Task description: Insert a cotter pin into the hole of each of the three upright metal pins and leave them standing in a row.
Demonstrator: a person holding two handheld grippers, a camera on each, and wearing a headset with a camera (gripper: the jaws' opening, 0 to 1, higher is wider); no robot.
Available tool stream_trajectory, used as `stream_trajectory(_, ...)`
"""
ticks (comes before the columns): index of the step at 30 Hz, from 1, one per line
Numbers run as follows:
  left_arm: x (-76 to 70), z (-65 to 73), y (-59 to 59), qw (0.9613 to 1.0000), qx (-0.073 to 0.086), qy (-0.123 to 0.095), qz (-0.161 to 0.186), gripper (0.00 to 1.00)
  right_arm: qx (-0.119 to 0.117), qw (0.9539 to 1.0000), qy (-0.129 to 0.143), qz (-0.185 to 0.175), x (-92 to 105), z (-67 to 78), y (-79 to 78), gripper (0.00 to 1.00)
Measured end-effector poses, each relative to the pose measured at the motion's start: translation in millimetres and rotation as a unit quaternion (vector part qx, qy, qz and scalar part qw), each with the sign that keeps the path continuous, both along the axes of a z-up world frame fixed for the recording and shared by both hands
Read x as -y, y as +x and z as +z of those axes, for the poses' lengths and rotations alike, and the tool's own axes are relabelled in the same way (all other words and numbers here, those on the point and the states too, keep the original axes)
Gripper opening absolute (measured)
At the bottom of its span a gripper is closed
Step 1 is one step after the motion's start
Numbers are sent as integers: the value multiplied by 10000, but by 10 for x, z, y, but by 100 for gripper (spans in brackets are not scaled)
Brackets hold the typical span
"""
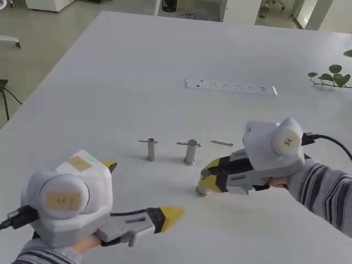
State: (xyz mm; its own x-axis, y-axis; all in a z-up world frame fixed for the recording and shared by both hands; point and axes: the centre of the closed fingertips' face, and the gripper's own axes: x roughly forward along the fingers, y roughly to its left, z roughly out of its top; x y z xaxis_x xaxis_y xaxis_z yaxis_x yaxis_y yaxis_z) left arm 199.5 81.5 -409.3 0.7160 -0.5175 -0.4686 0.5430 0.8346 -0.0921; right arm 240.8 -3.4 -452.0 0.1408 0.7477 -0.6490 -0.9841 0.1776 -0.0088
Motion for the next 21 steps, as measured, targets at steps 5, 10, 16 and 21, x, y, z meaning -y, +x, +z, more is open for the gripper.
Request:
stream_trajectory(5, -6, -7, -4, 10000, -2, 7, 7, 92, -8, 10000, 14, 50, -17, 2, -16, 8)
stream_trajectory(10, 4, -32, -16, 10000, -31, 13, 15, 92, 84, 9999, -43, 101, -11, -4, -25, 8)
stream_trajectory(16, 40, -37, -31, 10000, -52, 23, -18, 92, 98, 9997, -167, 158, -10, -7, -42, 9)
stream_trajectory(21, 30, -26, -35, 10000, -31, 46, -3, 92, 89, 9998, -145, 126, -5, -6, -43, 9)
